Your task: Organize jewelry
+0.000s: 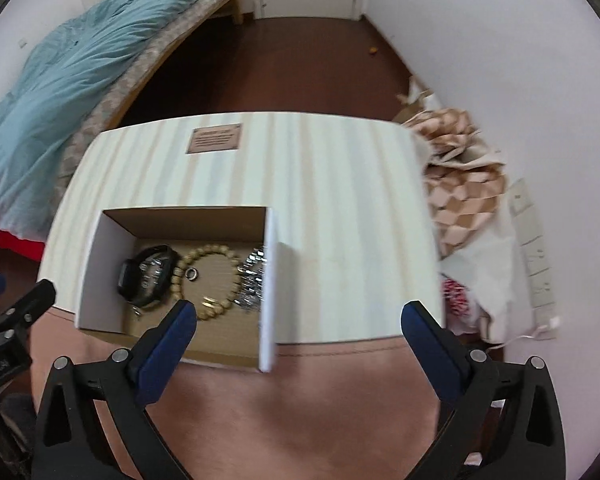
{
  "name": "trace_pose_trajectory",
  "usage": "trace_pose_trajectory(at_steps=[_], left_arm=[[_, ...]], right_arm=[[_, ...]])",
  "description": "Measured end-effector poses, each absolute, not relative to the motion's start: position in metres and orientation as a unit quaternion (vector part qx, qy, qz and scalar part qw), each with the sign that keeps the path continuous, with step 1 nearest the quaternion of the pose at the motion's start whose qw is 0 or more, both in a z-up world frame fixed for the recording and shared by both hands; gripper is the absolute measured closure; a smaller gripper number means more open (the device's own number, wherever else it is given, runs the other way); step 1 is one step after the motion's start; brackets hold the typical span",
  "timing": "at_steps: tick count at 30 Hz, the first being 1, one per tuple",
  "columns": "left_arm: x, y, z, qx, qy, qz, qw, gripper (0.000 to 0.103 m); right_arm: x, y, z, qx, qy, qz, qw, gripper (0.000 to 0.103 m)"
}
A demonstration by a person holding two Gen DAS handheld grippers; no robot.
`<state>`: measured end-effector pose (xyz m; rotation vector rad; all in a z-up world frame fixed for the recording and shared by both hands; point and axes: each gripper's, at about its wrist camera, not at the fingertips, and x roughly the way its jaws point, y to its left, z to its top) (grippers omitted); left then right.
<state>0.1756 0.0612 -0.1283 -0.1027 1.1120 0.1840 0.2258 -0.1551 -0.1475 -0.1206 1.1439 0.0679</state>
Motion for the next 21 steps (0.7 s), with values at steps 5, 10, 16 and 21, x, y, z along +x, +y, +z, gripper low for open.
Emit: trace_pose_trajectory(at_steps=[5,10,16,21], left_arm=[[0.154,0.048,-0.108,-0.033,0.516,0.081,0.852,0.0],[0.119,0.036,-0.065,-0.014,0.484,0.076,0.872,0.0],[0.068,0.033,-0.015,-0.037,0.456,0.081,0.886,0.0],[0.031,0.03,0.028,-0.045,0.425,0.08,0.9,0.0]], right_arm=[[0.199,-0.16,-0.128,-0.049,0.531,0.025,0.846,0.0],[0.158,-0.164,-0.086,-0.041,0.499,0.024,0.865,0.0],[0.1,-0.168,-0.021,-0.041,0.444,0.025,0.895,0.0],[0.058,-0.168,0.025,-0.042,0.404,0.031,0.913,0.0]])
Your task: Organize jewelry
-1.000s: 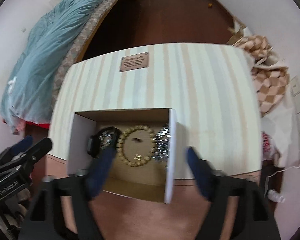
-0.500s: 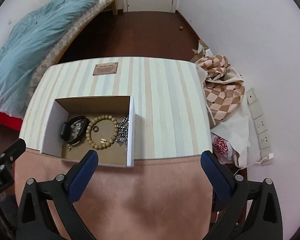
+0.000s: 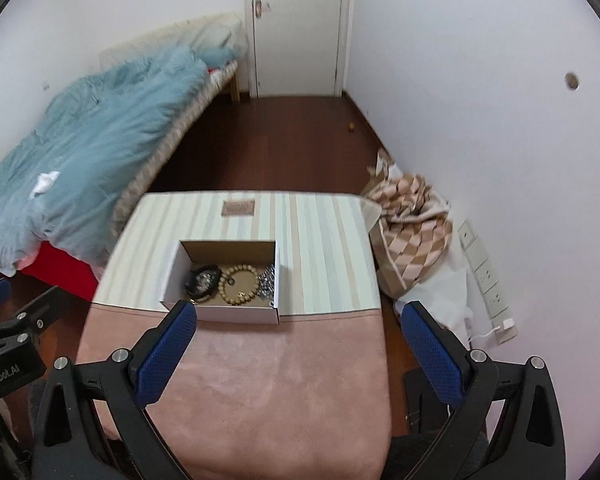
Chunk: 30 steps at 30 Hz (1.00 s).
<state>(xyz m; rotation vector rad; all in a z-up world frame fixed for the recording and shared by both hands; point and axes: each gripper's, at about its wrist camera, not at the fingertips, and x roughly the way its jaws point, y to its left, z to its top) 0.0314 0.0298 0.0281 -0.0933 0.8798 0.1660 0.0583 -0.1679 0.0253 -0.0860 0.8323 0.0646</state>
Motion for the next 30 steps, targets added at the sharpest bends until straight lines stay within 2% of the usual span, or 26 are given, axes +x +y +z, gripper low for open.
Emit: trace_pose_trajectory(at_steps=[7,16,30], left_arm=[[-0.007,0.025,0.067,-0.047,0.398,0.075,0.913,0.0],[-0.031,0.02,0.086,-0.053,0.39,0.062,0.917,0.0],[-0.002,0.015,0.069,-0.052,0.404,0.07,0.91,0.0]], right_arm=[[0.015,-0.171,0.072,-0.037,0.369,0.04,0.928,0.0],[-0.015,-0.169,0.105,-0.039,0.34,0.044,0.939,0.0],[0.017,-0.175,0.084,-0.035,0.366,0.023,0.93,0.0]])
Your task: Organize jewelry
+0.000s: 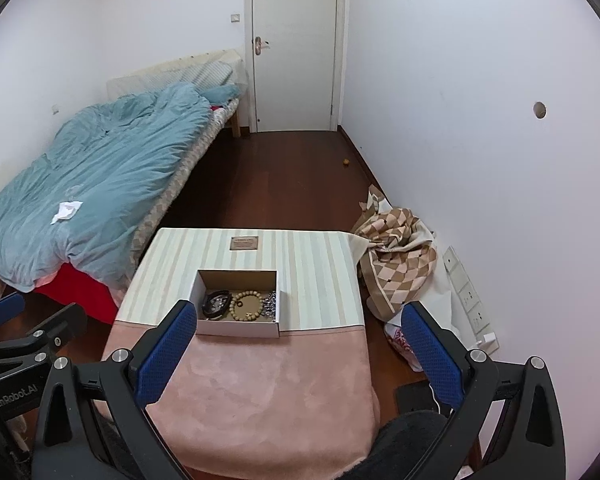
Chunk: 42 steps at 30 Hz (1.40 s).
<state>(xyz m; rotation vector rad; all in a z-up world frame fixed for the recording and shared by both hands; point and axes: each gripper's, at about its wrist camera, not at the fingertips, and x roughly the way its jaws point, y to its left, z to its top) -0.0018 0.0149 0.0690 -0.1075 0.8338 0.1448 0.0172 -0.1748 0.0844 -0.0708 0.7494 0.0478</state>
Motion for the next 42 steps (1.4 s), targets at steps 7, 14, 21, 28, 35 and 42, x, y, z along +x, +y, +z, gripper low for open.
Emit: trace_pose_trajectory(at_steps=[7,14,21,28,35,42], left_arm=[[0.04,0.016,0.038,-0.047,0.438,0.073,0.895,0.0],[0.07,0.014,0.017,-0.037,0.461,0.073,0.884,0.0],[0.091,0.016,0.004,-0.046,0.478,0.069,0.875,0.0],[0.096,0.014,-0.003,-0.048,0.485,0.072,0.87,0.0],[0.097,0.014,-0.004,-0.048,0.485,0.069,0.87,0.0],[0.095,0.018,-0.008,-0.042,0.485,0.077,0.87,0.0]], right_arm=[[0.056,-0.172,0.06,-0.038,0.388,0.015,0.921,0.0],[0.094,-0.17,0.028,-0.044,0.421,0.007,0.906,0.0],[0.114,-0.17,0.011,-0.048,0.442,0.004,0.896,0.0],[0.121,-0.17,0.001,-0.057,0.452,0.003,0.89,0.0],[0.121,-0.17,0.001,-0.055,0.455,0.006,0.889,0.0],[0.121,-0.171,-0.001,-0.056,0.458,0.011,0.887,0.0]])
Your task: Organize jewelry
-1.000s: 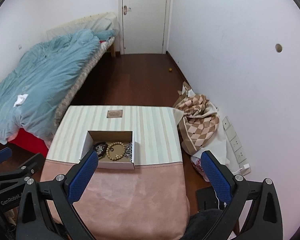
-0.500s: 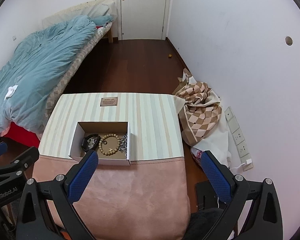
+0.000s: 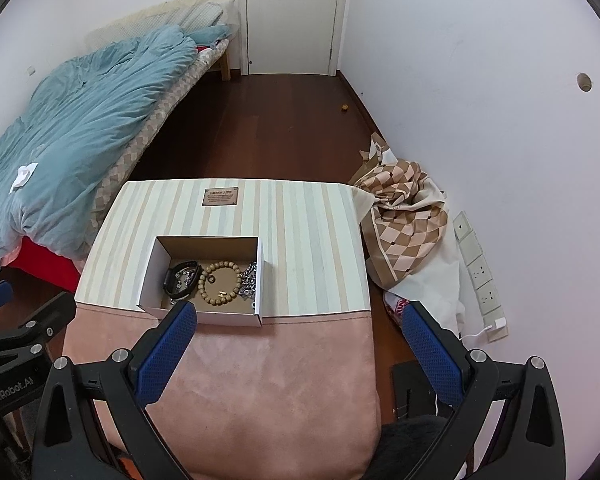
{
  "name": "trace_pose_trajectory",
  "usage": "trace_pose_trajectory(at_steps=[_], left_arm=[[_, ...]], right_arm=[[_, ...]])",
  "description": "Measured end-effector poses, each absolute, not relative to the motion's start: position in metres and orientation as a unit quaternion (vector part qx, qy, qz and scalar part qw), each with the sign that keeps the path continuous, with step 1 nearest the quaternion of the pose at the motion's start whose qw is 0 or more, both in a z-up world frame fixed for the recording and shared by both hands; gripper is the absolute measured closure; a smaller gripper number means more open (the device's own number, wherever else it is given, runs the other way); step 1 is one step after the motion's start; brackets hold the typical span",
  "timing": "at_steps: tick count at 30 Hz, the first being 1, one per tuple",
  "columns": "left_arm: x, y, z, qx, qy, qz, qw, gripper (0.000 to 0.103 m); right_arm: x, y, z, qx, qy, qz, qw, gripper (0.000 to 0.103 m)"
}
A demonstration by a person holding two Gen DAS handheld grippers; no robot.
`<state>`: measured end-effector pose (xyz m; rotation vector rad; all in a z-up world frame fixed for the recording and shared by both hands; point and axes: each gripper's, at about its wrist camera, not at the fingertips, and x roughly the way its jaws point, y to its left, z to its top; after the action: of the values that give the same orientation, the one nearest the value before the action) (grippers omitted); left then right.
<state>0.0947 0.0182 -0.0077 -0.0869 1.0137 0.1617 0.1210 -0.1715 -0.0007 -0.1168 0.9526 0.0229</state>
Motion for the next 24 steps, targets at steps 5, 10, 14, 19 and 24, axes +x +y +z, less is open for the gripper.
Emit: trace_pose_trajectory(at_steps=[5,10,14,19,24], left_arm=[[0.0919,0.0204,-0.0079,-0.042,0.484,0.081,0.87,0.0],[0.0902,0.0218,-0.0098,-0.038,0.487,0.089,0.868,0.0],[0.0878,0.023,-0.0113,-0.039,0.49,0.091,0.866,0.0],[0.0863,0.0226,-0.0126,-0.036,0.491,0.093,0.865,0.0],[0.0855,0.0229,-0.0125,-0.036,0.491,0.093,0.866,0.0]], right_arm=[[0.12,-0.1711,-0.0007,-0.057,0.459,0.013,0.886,0.0],[0.1184,-0.1695,-0.0013,-0.056,0.46,0.015,0.886,0.0],[0.1168,-0.1678,-0.0015,-0.058,0.461,0.017,0.885,0.0],[0.115,-0.1658,-0.0018,-0.059,0.462,0.018,0.885,0.0],[0.1149,-0.1657,-0.0022,-0.059,0.462,0.018,0.885,0.0]])
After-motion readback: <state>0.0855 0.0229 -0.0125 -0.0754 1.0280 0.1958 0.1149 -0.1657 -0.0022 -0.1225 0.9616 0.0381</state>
